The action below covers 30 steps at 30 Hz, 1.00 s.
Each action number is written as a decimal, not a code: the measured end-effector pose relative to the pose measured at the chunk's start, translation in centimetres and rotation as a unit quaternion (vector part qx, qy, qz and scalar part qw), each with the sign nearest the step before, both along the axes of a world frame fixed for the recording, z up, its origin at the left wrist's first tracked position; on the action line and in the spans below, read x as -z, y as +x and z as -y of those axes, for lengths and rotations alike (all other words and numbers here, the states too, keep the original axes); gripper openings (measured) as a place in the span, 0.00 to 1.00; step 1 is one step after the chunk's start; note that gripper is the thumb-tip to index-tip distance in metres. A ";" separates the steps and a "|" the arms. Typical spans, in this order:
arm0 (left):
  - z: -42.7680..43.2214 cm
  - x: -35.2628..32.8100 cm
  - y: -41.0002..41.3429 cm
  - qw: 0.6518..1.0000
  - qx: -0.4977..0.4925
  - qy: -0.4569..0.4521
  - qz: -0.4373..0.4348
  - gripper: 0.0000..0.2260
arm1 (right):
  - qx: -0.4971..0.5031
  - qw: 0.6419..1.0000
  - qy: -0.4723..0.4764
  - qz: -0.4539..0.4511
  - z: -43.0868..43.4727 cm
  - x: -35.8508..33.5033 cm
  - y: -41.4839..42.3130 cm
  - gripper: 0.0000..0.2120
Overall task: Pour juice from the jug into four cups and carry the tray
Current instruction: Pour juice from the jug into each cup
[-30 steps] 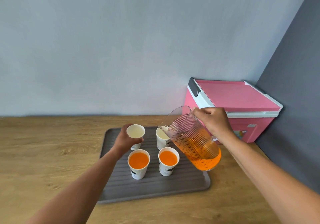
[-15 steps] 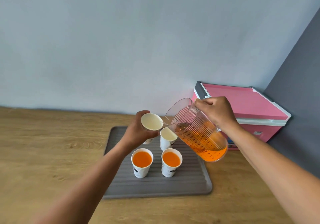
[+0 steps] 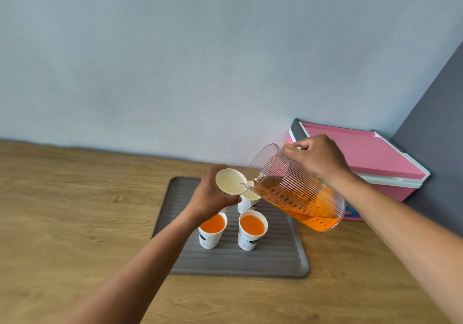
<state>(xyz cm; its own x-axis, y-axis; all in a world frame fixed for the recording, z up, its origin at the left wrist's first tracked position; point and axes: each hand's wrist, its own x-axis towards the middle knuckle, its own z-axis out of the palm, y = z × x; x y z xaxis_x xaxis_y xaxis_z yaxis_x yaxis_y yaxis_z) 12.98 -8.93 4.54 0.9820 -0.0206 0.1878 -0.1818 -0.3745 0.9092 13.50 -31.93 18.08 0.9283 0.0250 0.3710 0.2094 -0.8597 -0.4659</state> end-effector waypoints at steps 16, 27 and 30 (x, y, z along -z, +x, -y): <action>1.2 0.7 -1.7 1.000 0.006 -0.006 -0.022 0.36 | 0.010 0.998 -0.066 -0.010 0.4 -0.5 -1.4 0.19; 1.6 1.0 -2.7 0.999 0.011 -0.024 -0.028 0.36 | 0.023 0.996 -0.086 -0.015 0.1 -0.9 -2.7 0.19; 1.6 1.1 -2.9 0.999 0.011 -0.023 -0.029 0.35 | 0.024 0.996 -0.089 -0.020 0.0 -0.9 -2.9 0.19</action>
<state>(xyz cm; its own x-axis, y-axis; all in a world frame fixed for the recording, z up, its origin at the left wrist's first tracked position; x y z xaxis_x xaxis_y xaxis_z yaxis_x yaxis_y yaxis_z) 10.10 -10.54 3.47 0.9907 -0.0352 0.1312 -0.1355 -0.3276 0.9350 10.57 -31.95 18.99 0.9442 0.0415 0.3268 0.1496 -0.9378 -0.3132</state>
